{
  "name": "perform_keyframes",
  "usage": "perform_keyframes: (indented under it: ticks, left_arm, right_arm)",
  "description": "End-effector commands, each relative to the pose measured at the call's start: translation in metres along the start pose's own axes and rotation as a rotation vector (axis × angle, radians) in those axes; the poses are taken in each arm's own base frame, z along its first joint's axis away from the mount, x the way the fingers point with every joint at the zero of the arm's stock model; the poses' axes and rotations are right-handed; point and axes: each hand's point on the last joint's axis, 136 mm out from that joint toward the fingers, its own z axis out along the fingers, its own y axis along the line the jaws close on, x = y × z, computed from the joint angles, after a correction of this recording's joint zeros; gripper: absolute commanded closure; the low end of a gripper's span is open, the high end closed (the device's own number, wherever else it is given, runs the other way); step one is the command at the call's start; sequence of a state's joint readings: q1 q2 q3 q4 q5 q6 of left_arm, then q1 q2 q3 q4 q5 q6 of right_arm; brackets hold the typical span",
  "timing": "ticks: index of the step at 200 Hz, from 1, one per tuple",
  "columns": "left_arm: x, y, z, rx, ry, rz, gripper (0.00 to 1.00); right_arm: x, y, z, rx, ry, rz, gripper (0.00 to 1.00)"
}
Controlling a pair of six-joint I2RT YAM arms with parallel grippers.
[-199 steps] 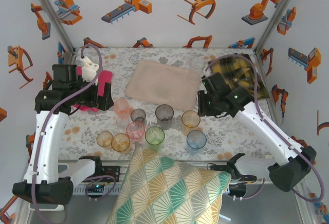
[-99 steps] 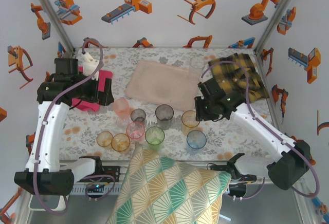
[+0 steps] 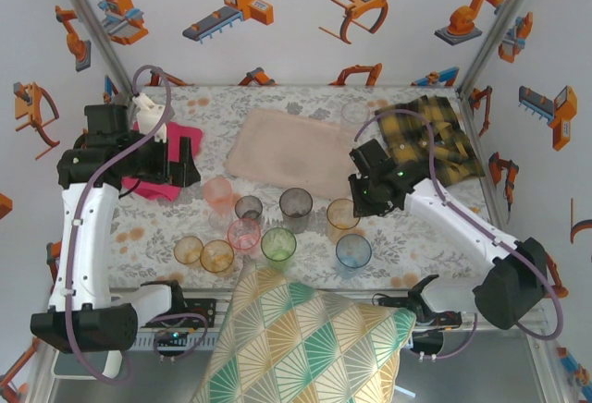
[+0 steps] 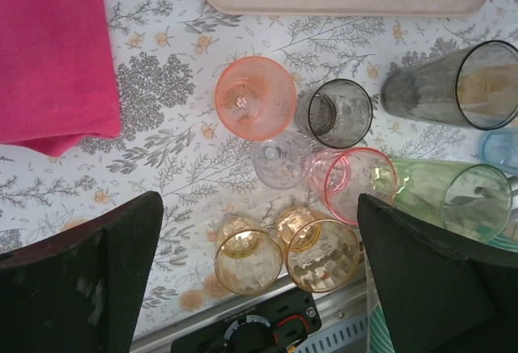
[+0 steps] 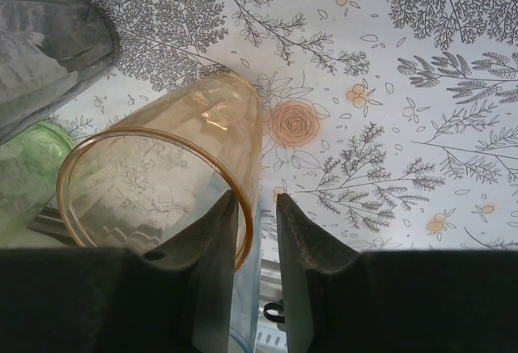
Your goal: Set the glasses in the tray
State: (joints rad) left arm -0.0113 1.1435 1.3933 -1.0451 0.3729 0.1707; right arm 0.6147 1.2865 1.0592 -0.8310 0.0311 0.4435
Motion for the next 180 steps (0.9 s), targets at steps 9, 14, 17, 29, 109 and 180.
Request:
perform_keyframes:
  ticks: [9,14,17,29,109,180]
  left_arm:
    - [-0.003,-0.008,-0.013,0.024,-0.029,-0.006,0.03]
    - [-0.002,-0.008,-0.013,0.024,-0.027,-0.008,0.03]
    - [-0.002,-0.008,-0.013,0.023,-0.026,-0.008,0.03]
    - [-0.001,-0.008,-0.012,0.025,-0.025,-0.010,0.03]
    - [-0.001,-0.008,-0.011,0.031,-0.027,-0.014,0.03]
    - [-0.001,-0.008,-0.012,0.031,-0.030,-0.015,0.03]
  right_arm:
    - [-0.004,-0.004,0.002,0.024,-0.014,-0.012,0.80]
    - [-0.003,-0.004,0.002,0.025,-0.014,-0.011,0.82]
    - [-0.003,-0.004,0.002,0.024,-0.014,-0.011,0.83]
    - [-0.003,-0.005,0.001,0.027,-0.020,-0.007,0.86]
    - [-0.003,-0.005,0.000,0.011,-0.025,-0.006,1.00]
    - [-0.013,-0.005,-0.011,-0.008,-0.053,0.015,1.00]
